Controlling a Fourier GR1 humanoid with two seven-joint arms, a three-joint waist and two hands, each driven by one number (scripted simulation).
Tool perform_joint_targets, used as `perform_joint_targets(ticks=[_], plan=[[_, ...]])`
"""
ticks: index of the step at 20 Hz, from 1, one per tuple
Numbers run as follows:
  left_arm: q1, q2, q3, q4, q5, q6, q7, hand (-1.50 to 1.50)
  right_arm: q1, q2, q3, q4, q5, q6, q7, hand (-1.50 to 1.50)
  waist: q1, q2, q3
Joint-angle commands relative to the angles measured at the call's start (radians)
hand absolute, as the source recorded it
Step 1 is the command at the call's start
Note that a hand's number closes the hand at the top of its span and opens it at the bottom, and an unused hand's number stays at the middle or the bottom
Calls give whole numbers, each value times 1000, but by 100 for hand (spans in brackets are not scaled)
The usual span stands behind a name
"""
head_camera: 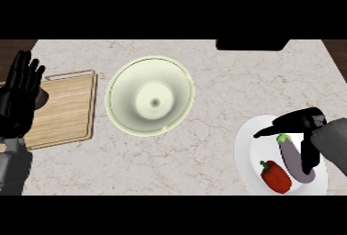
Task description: Pick the eggplant from the plate and place it in the bowl
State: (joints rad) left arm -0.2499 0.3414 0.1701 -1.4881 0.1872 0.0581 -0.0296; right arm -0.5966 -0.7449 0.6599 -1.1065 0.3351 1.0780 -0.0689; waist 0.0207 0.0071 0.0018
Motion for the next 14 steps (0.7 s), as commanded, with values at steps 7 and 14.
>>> perform_joint_targets(ticks=[7, 14], plan=[[-3, 3, 20, 18, -6, -19, -8, 0, 2, 27, 98, 161, 149, -45, -231, -150, -4, -2, -1], [2, -17, 7, 29, -24, -15, -20, 0, 0, 54, 160, 232, 203, -154, -282, -150, 1, 0, -1]])
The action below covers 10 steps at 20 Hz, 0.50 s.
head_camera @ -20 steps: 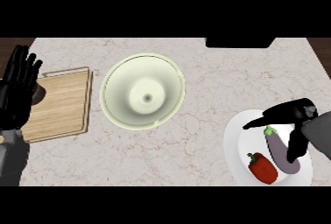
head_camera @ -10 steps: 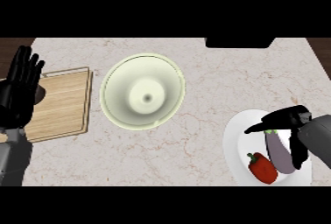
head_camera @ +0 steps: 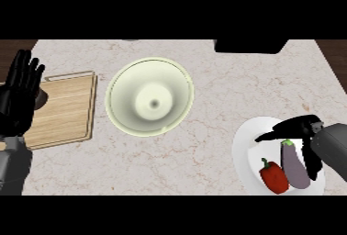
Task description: Pick the eggplant from the plate and place it in the bowl
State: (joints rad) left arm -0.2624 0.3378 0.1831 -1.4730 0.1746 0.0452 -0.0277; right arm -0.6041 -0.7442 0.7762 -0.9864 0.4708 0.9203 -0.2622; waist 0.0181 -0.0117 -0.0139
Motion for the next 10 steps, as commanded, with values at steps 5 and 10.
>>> perform_joint_targets(ticks=[5, 10], plan=[[17, -4, 15, -12, 18, -14, 9, 0, 26, 11, 13, 117, 43, -104, -207, 150, -1, 16, 15], [6, 6, 19, 8, 11, -25, 5, 0, -7, 26, 56, 176, 81, -136, -284, 150, 5, 17, 15]])
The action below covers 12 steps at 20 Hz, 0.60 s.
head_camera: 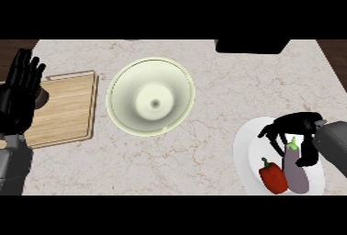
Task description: Pick the eggplant from the plate and place it in the bowl
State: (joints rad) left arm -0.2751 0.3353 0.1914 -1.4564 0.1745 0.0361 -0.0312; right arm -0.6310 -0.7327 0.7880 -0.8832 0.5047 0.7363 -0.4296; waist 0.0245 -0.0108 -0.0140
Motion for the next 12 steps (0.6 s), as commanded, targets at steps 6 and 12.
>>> perform_joint_targets(ticks=[6, 12], plan=[[44, 20, 30, -28, -14, 25, 25, 0, 96, 53, -127, 80, -58, -125, 284, 150, -81, -16, 10], [109, 42, 86, 8, -31, 73, 42, 0, 156, -99, -298, 182, -99, -344, 498, 150, -293, -108, -5]])
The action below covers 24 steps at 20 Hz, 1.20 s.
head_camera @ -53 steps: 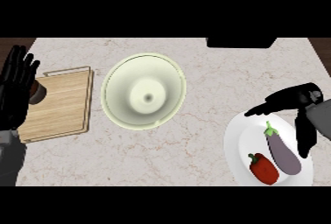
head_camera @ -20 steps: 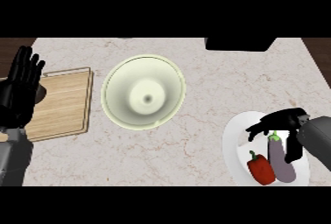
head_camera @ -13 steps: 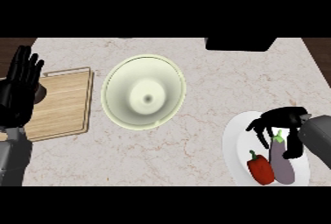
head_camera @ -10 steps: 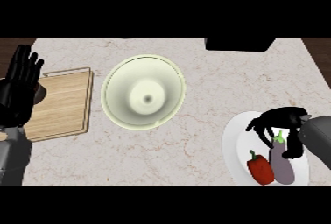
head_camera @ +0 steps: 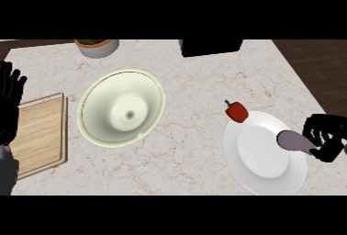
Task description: Pick the eggplant from the plate and place it in the bowl
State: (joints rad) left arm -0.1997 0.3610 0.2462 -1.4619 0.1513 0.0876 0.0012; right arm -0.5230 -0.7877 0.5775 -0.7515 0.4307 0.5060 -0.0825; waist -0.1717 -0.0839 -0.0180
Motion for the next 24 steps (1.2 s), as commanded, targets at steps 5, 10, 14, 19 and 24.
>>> perform_joint_targets(ticks=[5, 10, 14, 19, 24], plan=[[82, 31, 58, 19, -15, 33, 8, 0, 32, -84, -173, 7, -23, -302, 328, 150, -119, -51, -7], [98, 42, 77, 9, -7, 33, 12, 0, 7, -53, -226, -110, -41, -428, 423, 150, -117, -60, -4], [116, 36, 77, 10, -6, 30, 7, 0, -50, -46, -245, -239, -25, -506, 490, 150, -110, -64, -8], [117, 40, 75, -4, -1, 17, -2, 0, -146, 19, -262, -413, -19, -572, 621, 150, -62, -57, -6], [108, 43, 68, -6, 13, -8, 1, 0, -225, 131, -261, -592, -24, -626, 790, 150, -27, -36, -1]])
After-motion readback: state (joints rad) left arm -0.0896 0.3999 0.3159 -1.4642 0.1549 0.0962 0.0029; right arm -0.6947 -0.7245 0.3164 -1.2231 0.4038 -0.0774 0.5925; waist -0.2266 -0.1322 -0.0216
